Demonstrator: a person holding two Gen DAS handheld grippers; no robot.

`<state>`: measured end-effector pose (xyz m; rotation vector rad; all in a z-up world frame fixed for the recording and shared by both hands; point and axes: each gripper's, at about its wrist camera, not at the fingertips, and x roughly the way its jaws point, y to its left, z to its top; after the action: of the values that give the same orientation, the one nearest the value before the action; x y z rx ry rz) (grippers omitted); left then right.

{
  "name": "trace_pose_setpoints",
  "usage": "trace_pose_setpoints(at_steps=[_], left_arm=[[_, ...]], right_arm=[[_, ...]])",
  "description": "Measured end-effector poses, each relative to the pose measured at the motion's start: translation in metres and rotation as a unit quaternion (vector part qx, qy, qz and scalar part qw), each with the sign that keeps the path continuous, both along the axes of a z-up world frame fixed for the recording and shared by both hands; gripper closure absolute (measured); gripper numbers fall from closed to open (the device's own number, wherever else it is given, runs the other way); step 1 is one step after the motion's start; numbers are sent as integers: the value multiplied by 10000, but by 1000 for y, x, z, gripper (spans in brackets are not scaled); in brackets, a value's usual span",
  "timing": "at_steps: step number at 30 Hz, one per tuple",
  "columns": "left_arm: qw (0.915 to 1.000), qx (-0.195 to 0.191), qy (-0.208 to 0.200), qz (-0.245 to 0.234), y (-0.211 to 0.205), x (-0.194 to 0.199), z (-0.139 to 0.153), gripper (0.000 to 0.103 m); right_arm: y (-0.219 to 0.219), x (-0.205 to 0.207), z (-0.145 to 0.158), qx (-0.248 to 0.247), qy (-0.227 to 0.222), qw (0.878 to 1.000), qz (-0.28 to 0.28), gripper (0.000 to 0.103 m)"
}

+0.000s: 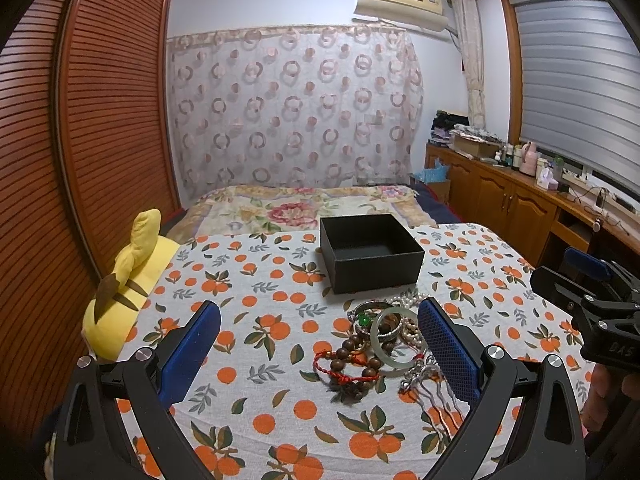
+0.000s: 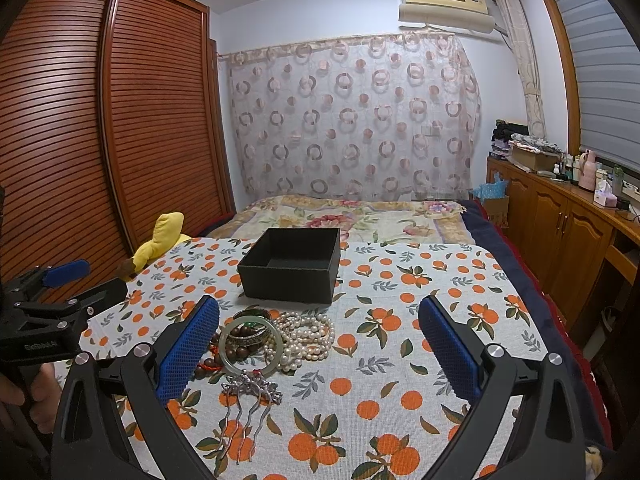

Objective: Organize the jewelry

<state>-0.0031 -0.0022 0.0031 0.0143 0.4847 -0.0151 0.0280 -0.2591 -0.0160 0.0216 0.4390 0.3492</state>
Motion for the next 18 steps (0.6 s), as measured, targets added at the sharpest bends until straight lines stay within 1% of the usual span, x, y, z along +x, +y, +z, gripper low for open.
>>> trace_pose_setpoints(at_steps=[18], left_arm=[[10000, 4, -17, 6, 0, -1, 2, 8]], right_arm=[[0, 0, 0, 7, -5, 10000, -2, 2]])
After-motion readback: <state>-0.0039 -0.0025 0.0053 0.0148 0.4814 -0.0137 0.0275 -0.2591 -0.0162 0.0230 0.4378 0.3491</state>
